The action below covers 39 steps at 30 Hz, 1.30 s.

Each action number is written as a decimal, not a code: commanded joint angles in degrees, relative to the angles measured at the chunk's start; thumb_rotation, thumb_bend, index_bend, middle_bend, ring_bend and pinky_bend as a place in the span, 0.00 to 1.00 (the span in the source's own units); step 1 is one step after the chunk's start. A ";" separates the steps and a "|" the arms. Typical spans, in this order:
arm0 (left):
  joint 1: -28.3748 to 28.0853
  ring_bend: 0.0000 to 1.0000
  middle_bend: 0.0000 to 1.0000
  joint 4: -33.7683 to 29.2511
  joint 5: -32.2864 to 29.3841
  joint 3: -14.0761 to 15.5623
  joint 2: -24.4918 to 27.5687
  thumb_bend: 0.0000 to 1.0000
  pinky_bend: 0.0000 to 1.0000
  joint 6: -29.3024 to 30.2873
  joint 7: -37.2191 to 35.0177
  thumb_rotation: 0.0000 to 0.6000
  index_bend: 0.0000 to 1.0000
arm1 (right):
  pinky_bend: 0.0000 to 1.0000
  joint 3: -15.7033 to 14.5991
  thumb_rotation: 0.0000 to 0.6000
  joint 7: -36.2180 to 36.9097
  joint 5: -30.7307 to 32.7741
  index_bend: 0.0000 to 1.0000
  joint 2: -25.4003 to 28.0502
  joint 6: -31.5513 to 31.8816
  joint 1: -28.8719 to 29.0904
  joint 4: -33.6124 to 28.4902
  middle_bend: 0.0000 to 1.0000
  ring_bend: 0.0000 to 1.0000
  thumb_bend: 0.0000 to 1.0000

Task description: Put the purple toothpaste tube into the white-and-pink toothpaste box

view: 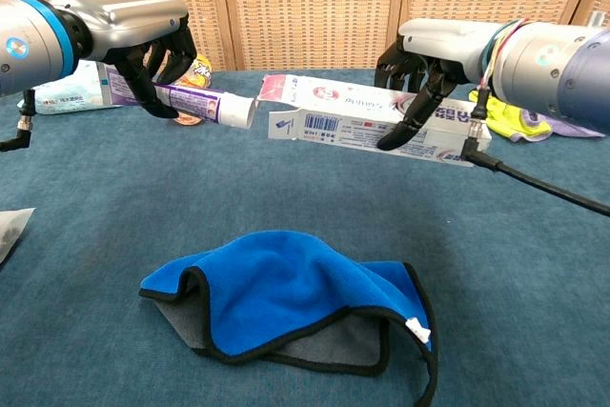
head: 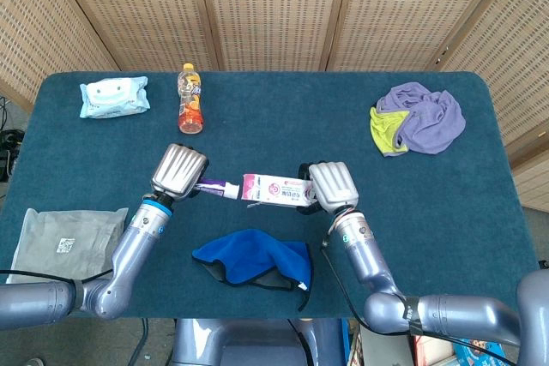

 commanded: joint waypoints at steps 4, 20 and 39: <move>-0.29 0.56 0.66 0.19 1.07 -0.38 -0.73 0.35 0.54 0.76 -0.45 1.00 0.79 | 0.53 -0.38 1.00 -0.27 0.23 0.56 -0.30 0.28 0.21 -0.01 0.52 0.43 0.17; -1.86 0.56 0.67 -0.05 -0.66 -1.03 -2.76 0.35 0.54 1.12 1.06 1.00 0.79 | 0.54 -0.56 1.00 0.20 0.02 0.56 -1.21 0.57 0.83 -0.44 0.52 0.43 0.17; -4.61 0.57 0.67 -1.92 -3.49 -0.83 -5.20 0.35 0.54 2.64 6.27 1.00 0.79 | 0.54 -0.79 1.00 0.57 -0.11 0.56 -2.49 0.93 1.53 -0.68 0.52 0.43 0.17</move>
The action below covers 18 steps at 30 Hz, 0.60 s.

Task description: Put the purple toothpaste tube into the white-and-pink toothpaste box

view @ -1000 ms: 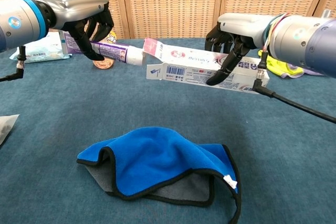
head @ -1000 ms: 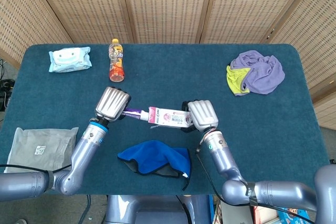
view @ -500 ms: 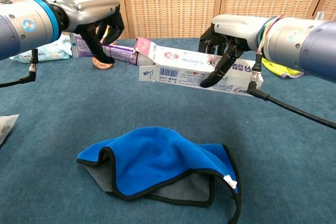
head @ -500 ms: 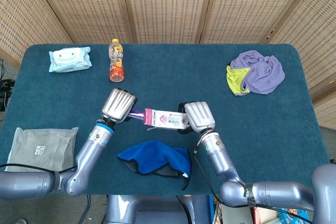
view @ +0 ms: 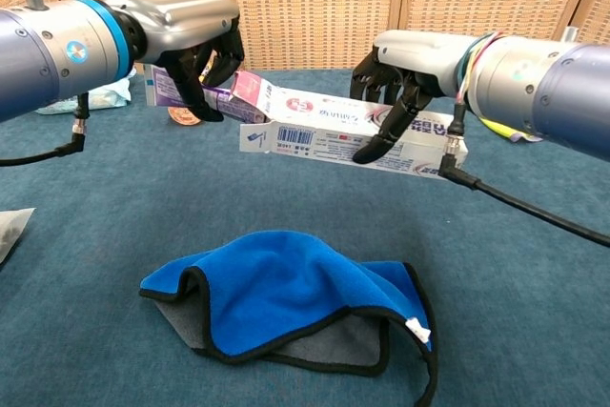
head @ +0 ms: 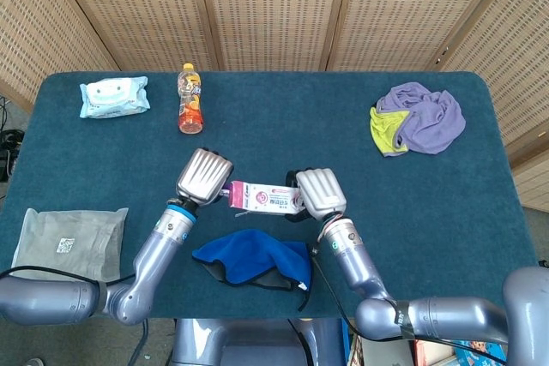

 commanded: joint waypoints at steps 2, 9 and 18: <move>-0.46 0.57 0.67 -0.33 -0.58 0.24 -0.73 0.35 0.54 0.45 0.80 1.00 0.79 | 0.54 -0.03 1.00 0.23 -0.02 0.56 -0.11 -0.08 0.02 0.08 0.52 0.43 0.17; -0.99 0.57 0.67 -0.49 -0.72 0.47 -2.02 0.35 0.55 1.29 1.55 1.00 0.79 | 0.54 -0.08 1.00 0.75 -0.36 0.56 -0.50 -0.18 0.08 0.06 0.52 0.43 0.17; -1.59 0.56 0.66 0.62 -0.02 0.39 -4.30 0.35 0.55 2.76 2.19 1.00 0.79 | 0.54 0.16 1.00 1.61 -0.82 0.56 -0.90 -0.29 0.14 -0.33 0.52 0.43 0.17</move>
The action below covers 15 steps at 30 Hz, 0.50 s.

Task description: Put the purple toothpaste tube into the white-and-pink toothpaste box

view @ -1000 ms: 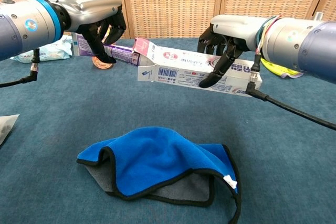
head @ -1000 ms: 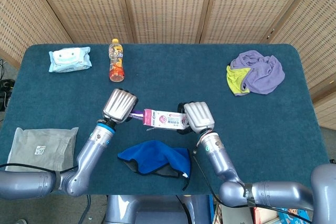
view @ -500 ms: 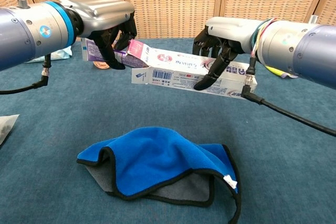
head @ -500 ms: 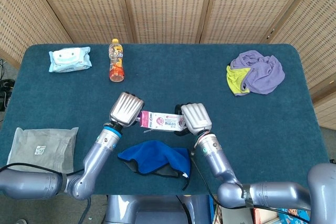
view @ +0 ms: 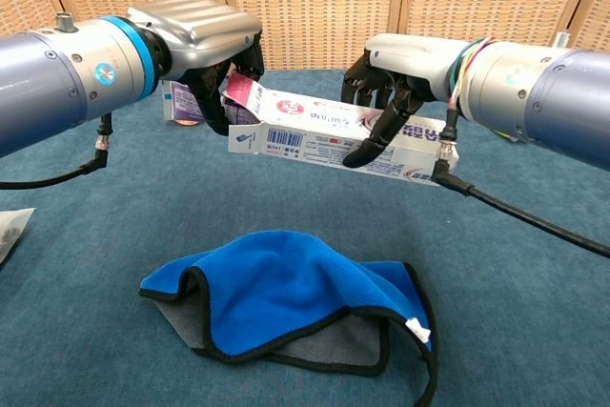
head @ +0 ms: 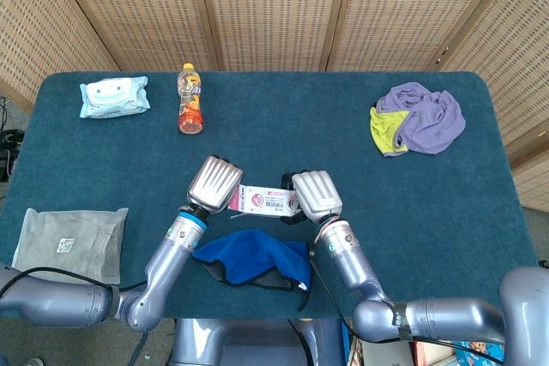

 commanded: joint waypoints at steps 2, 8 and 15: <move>-0.16 0.52 0.60 0.70 0.83 0.02 -0.79 0.35 0.53 0.69 0.14 1.00 0.79 | 0.54 0.30 1.00 0.62 -0.03 0.56 -0.11 0.02 -0.09 -0.22 0.52 0.43 0.17; -0.20 0.38 0.45 1.32 2.30 0.17 -1.23 0.35 0.43 1.49 0.47 1.00 0.70 | 0.54 1.05 1.00 2.26 0.61 0.56 -0.26 0.06 -0.51 -0.02 0.52 0.43 0.17; -0.84 0.32 0.37 1.96 3.36 -0.77 -1.20 0.35 0.37 1.27 0.64 1.00 0.60 | 0.54 3.15 1.00 7.27 2.08 0.56 -0.27 -0.55 -1.90 -0.45 0.52 0.43 0.17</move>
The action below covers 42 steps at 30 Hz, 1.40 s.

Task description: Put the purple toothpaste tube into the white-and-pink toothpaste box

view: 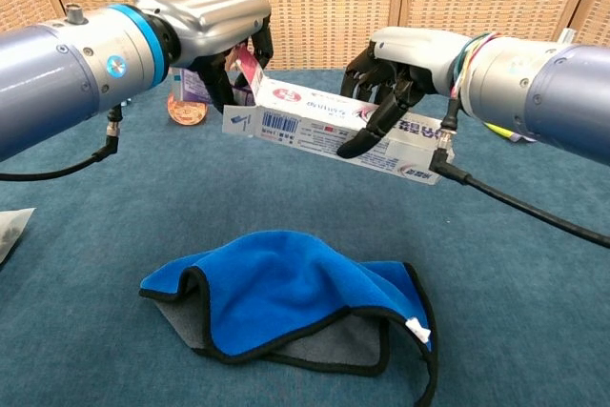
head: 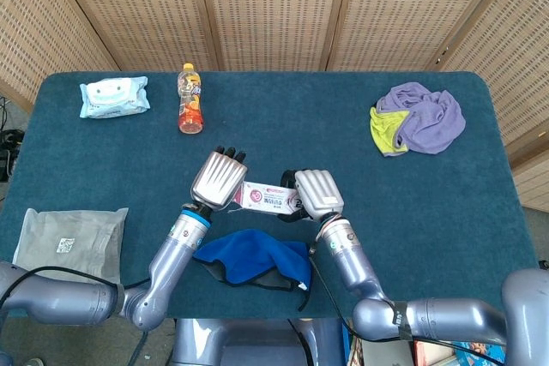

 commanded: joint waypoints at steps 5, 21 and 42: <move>-1.03 0.25 0.28 -0.12 0.85 -1.07 -0.25 0.35 0.31 0.18 1.03 1.00 0.49 | 0.55 3.53 1.00 8.97 2.41 0.56 0.41 -1.53 -2.93 -0.84 0.53 0.44 0.17; -0.78 0.07 0.09 -2.75 4.66 -1.87 3.04 0.29 0.17 1.60 1.11 1.00 0.28 | 0.55 4.99 1.00 26.06 0.70 0.57 2.78 -8.27 -9.71 1.16 0.53 0.44 0.17; 6.21 0.05 0.07 -9.02 13.80 0.03 12.88 0.27 0.15 3.64 -9.45 1.00 0.24 | 0.55 7.20 1.00 50.40 -13.77 0.58 6.06 -10.09 -21.54 7.54 0.54 0.45 0.17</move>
